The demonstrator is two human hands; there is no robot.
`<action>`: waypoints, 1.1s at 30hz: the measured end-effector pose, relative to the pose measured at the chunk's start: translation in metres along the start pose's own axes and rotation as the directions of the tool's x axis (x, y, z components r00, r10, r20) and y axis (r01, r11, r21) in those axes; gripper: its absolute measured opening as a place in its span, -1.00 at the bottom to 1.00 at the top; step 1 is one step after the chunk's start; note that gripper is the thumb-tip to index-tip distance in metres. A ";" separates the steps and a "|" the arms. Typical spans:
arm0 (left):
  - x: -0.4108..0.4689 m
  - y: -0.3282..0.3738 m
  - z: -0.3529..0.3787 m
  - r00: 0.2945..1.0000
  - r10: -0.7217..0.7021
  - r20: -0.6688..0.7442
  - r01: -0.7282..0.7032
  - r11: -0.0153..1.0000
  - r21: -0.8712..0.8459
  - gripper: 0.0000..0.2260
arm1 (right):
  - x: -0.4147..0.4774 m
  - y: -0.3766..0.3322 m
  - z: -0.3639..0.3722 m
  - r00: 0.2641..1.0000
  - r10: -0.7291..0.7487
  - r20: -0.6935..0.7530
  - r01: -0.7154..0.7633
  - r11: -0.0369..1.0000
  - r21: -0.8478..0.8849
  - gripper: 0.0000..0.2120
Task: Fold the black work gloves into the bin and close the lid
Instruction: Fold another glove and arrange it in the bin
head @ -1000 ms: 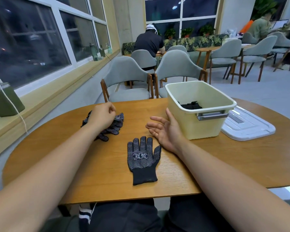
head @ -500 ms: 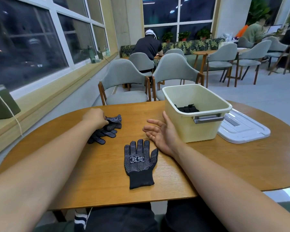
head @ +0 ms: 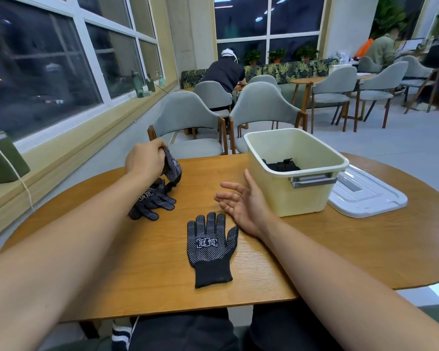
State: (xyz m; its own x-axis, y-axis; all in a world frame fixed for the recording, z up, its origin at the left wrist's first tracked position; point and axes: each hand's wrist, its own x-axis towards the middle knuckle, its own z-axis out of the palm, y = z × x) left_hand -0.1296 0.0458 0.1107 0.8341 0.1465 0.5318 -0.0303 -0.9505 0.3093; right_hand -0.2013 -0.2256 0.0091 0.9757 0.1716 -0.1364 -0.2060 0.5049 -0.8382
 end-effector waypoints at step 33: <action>-0.057 0.069 -0.061 0.938 0.291 0.190 -0.068 0.690 -0.721 -0.76 | -0.033 -0.006 0.027 0.972 -0.108 0.209 0.188 0.890 -0.416 -0.41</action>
State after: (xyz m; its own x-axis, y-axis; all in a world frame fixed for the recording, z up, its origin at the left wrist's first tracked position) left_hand -0.2130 -0.0117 0.1501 0.8782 -0.1912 0.4385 -0.4742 -0.4683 0.7455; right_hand -0.2342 -0.2110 0.0329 0.9548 0.2893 0.0680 0.0314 0.1293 -0.9911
